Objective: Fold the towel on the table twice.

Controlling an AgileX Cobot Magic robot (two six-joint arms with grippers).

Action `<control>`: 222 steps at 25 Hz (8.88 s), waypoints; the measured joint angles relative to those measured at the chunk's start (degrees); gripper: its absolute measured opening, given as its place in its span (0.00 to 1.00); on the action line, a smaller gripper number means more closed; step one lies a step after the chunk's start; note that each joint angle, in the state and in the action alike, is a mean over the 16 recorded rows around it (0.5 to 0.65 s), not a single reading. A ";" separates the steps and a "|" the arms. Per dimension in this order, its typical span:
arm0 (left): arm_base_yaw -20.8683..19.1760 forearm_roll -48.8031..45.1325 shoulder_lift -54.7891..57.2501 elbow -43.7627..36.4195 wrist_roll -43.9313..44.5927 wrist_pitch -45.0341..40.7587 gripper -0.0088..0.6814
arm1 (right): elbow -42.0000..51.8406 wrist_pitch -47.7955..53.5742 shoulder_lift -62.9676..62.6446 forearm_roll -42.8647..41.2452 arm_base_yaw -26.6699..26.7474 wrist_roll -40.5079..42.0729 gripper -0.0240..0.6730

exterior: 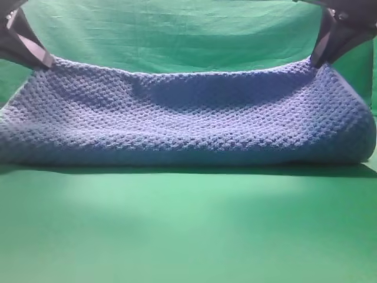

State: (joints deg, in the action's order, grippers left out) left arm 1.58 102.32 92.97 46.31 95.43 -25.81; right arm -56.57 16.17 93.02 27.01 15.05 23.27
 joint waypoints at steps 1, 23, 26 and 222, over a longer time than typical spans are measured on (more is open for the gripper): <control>0.00 0.00 1.21 0.87 0.17 0.06 0.01 | -0.55 -0.61 0.90 0.00 0.00 0.07 0.03; 0.00 0.00 10.85 6.33 5.66 2.41 0.56 | -6.11 -6.70 10.36 0.00 0.00 4.66 0.59; 0.00 0.00 9.79 6.42 6.13 3.16 0.69 | -6.18 -5.96 8.72 0.00 0.00 5.39 0.74; 2.38 -94.00 -93.12 -47.27 -91.64 7.03 0.01 | 58.10 5.46 -93.66 -14.80 -12.16 -10.47 0.03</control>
State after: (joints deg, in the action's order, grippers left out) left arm 3.96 8.32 -0.15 -0.95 3.79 -18.78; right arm 1.53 21.62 -0.64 12.20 2.88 12.81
